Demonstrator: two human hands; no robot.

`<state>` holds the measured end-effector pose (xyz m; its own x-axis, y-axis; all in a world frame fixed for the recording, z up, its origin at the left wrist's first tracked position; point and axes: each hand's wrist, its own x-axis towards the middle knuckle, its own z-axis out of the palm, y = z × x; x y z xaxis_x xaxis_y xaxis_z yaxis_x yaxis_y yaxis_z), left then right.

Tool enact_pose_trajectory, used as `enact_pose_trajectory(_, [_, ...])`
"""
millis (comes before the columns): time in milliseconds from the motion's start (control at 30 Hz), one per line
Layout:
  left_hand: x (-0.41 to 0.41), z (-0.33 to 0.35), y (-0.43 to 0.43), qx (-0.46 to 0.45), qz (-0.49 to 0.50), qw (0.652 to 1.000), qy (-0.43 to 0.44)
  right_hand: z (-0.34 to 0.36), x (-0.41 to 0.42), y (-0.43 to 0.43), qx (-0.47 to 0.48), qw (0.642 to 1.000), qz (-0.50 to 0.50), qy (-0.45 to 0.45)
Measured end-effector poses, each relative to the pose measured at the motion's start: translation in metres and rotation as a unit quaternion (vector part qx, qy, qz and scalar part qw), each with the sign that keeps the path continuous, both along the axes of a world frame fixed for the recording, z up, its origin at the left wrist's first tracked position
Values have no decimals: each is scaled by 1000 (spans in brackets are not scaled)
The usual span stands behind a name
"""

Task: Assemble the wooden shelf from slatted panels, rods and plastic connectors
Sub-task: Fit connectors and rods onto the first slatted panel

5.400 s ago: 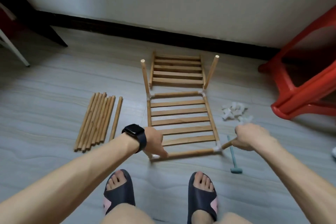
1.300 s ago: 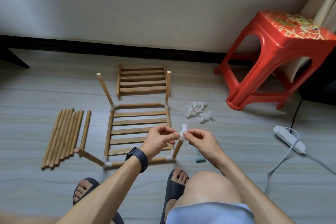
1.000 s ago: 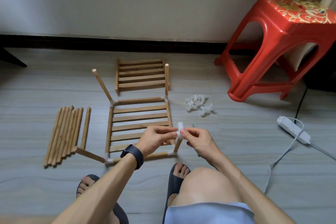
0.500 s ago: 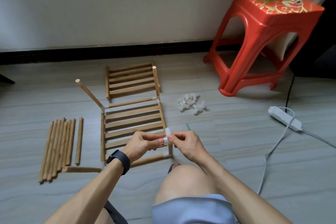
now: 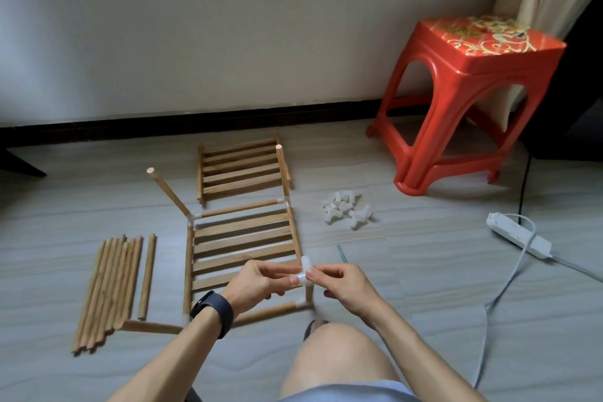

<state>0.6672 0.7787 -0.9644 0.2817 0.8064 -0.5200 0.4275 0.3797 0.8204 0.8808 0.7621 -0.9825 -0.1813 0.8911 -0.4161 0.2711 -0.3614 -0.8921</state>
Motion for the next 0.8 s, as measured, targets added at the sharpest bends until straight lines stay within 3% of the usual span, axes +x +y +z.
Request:
enact_pose_trajectory(167, [-11,-12,32,-71,41,995,-63,-22,21,12,-74,996,-9,44])
enact_pose_trajectory(267, [-25,-32,59,-85,92,991,-53,-50,42,35,-96,994,-48,-9])
enact_pose_trajectory(333, [-33,-55,73,-61,87,994,25,-75,55,60,-83,992,-59,-73])
enact_pose_trajectory(400, [-41,-89,83,-32,33,985,168,-100,62,89,-58,982,-35,-175])
enact_pose_trajectory(500, [-47,-139,91,-14,-68,925,374,-126,61,138,-33,948,40,-315])
enact_pose_trajectory(667, [-50,-196,85,-52,-198,869,451,-160,41,215,15,896,138,-423])
enact_pose_trajectory(800, [-51,-223,63,-73,-204,865,453,-185,29,248,4,849,194,-491])
